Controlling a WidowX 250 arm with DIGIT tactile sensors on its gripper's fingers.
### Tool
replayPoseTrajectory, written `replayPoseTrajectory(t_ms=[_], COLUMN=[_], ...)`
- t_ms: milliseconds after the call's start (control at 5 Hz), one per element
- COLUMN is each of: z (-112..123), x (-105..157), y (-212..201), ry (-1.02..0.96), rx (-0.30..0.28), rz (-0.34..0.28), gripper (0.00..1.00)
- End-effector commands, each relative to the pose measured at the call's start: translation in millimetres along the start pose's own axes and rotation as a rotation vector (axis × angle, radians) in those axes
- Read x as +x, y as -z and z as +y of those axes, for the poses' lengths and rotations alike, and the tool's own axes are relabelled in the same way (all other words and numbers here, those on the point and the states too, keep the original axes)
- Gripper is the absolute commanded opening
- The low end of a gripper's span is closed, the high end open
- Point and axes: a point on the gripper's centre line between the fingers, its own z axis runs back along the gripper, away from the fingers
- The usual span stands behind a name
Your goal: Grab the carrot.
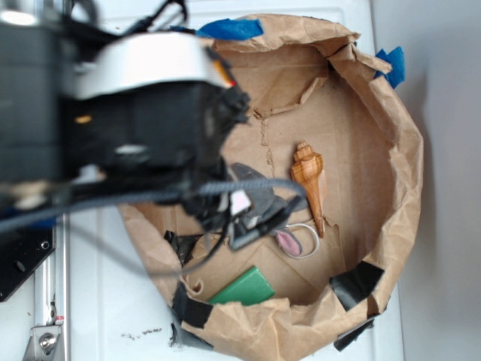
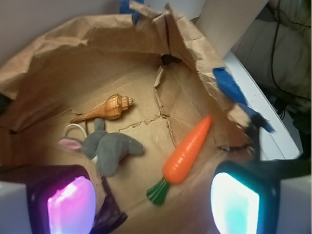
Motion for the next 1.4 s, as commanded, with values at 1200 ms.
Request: replayPoseTrajectory(t_ms=[1200], z=[2.9], x=[-10.2], y=[75.6], ry=[-0.168], rx=[-0.093], rz=[0.089], gripper=[1.0])
